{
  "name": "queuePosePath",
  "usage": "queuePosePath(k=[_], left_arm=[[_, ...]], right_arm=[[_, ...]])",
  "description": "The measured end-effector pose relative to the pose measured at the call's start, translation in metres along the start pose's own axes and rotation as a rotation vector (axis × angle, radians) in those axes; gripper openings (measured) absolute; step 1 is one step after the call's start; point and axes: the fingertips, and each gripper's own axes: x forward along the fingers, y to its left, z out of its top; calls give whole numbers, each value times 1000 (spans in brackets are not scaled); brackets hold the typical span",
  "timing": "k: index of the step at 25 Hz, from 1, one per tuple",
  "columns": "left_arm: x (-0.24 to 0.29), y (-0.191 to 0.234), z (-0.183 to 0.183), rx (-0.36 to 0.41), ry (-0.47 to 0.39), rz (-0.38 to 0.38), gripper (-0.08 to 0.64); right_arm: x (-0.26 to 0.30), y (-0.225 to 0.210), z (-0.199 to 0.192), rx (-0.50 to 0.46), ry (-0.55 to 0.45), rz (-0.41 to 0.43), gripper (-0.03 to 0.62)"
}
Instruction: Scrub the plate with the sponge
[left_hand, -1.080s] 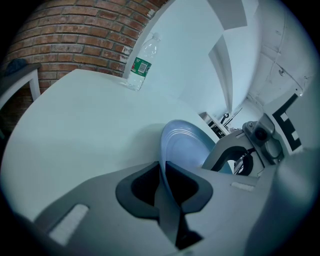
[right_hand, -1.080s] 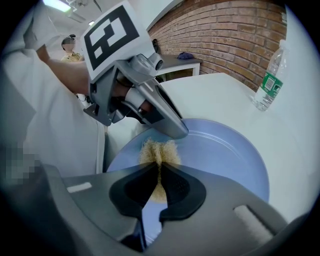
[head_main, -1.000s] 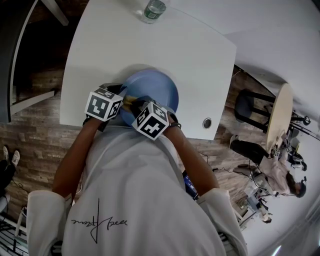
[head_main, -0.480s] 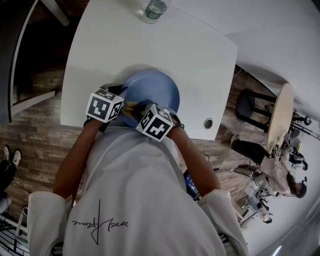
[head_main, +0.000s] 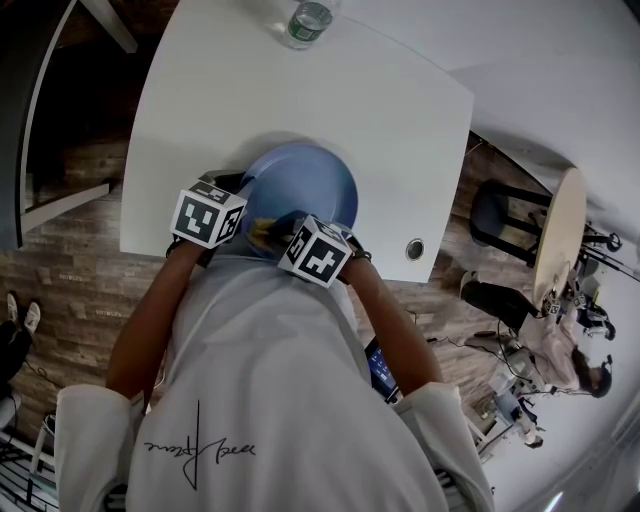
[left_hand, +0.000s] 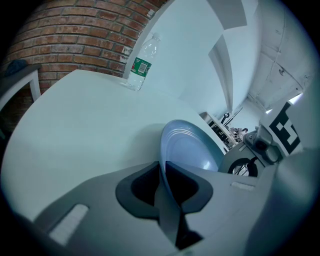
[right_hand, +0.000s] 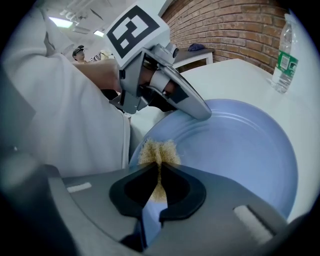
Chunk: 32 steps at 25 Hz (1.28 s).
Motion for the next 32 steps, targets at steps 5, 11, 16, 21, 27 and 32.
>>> queuePosePath(k=[5, 11, 16, 21, 27, 32], left_arm=[[1, 0, -1, 0, 1, 1, 60], [0, 0, 0, 0, 1, 0, 60], [0, 1, 0, 1, 1, 1, 60], [1, 1, -1, -1, 4, -1, 60], [1, 1, 0, 0, 3, 0, 60], [0, 1, 1, 0, 3, 0, 60]], right_arm=[[1, 5, -10, 20, 17, 42, 28], [-1, 12, -20, 55, 53, 95, 28], [-3, 14, -26, 58, 74, 110, 28], [-1, 13, -33, 59, 81, 120, 28], [-6, 12, -42, 71, 108, 130, 28], [-9, 11, -49, 83, 120, 127, 28]])
